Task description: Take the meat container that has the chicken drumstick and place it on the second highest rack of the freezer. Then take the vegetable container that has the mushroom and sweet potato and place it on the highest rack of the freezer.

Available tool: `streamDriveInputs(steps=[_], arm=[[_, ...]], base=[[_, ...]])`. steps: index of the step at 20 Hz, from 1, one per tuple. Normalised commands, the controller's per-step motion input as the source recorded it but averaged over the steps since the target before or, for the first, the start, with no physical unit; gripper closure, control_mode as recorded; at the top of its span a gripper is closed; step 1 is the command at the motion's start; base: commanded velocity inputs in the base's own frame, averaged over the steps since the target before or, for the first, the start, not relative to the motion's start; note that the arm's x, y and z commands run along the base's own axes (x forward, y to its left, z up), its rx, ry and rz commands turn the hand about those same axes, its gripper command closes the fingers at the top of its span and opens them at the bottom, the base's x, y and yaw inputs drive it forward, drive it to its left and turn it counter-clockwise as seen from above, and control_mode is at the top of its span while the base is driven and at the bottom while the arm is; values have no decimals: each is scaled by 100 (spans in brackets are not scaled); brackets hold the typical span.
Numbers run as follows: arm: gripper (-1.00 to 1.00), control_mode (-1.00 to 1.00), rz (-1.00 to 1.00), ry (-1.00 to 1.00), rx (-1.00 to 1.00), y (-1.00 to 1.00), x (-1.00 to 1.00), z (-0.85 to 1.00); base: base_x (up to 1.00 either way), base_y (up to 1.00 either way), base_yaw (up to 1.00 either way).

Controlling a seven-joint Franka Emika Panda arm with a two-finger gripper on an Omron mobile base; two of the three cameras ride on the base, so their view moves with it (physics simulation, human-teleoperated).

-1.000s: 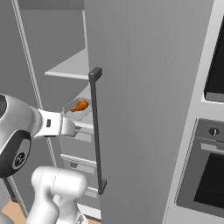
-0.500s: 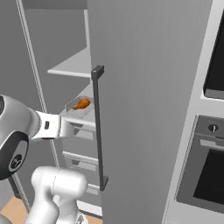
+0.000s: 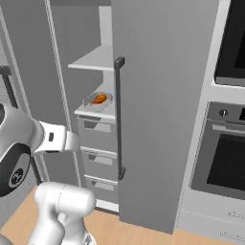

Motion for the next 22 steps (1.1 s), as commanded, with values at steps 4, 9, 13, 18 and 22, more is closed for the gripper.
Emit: streamDriveInputs(steps=[4, 9, 13, 18, 22], arm=[[-100, 100, 0, 0, 0, 0, 0, 0], [-100, 100, 0, 0, 0, 0, 0, 0], [-100, 100, 0, 0, 0, 0, 0, 0], [-100, 100, 0, 0, 0, 0, 0, 0], [-100, 100, 0, 0, 0, 0, 0, 0]], base=[[-74, -26, -34], [-46, -68, -55], [-7, -91, -61], [19, -98, -44], [53, -86, -28]])
